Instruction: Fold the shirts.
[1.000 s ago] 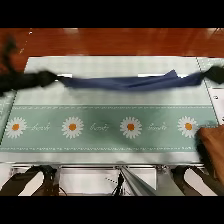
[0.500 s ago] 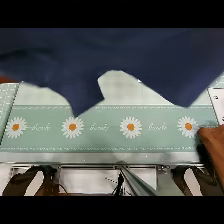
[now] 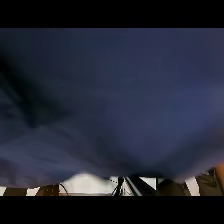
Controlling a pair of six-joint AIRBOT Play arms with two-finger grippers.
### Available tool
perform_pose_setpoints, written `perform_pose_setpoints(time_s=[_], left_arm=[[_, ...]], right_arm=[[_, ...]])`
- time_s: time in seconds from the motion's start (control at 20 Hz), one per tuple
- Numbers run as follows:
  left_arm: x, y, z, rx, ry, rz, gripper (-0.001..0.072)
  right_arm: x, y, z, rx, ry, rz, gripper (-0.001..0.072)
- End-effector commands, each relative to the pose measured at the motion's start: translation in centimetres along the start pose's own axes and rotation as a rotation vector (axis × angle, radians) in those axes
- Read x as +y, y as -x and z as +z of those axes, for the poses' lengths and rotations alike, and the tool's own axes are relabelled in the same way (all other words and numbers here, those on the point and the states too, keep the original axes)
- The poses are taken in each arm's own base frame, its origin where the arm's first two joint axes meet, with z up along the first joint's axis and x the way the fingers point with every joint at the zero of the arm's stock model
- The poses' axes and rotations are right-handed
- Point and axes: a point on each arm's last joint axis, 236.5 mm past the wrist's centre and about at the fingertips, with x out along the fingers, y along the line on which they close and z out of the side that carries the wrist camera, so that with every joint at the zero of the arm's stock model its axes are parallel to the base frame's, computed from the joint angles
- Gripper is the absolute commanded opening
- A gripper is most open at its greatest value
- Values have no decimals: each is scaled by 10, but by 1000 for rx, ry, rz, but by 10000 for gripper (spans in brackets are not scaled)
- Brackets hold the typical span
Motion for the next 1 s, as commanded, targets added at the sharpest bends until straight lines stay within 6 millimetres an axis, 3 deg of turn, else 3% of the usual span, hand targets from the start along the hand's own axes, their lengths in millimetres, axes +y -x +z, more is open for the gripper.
perform_pose_setpoints(time_s=[0.0, 0.05, 0.15, 0.25, 0.35, 0.45, 0.75, 0.95], left_arm=[[4, -22, -88, 393, 114, -24, 21], [0, -32, -113, 508, 147, -66, 21], [-8, -61, -144, 621, 222, -140, 21], [-18, -91, -179, 737, 283, -225, 21], [-19, -129, -209, 793, 322, -263, 22], [-22, -175, -238, 813, 338, -294, 22], [-42, -296, -331, 913, 382, -352, 23], [-45, -372, -379, 843, 368, -316, 23]], right_arm=[[-20, -9, -100, 470, -12, -42, 29], [-18, -19, -120, 572, -19, -5, 29], [-18, -48, -150, 700, -25, 48, 29], [-27, -78, -195, 859, -34, 54, 29], [-28, -115, -243, 995, -28, 83, 29], [-28, -158, -279, 1068, -33, 95, 29], [-14, -285, -369, 1080, -46, 127, 29], [-5, -368, -395, 888, -80, 115, 29]])
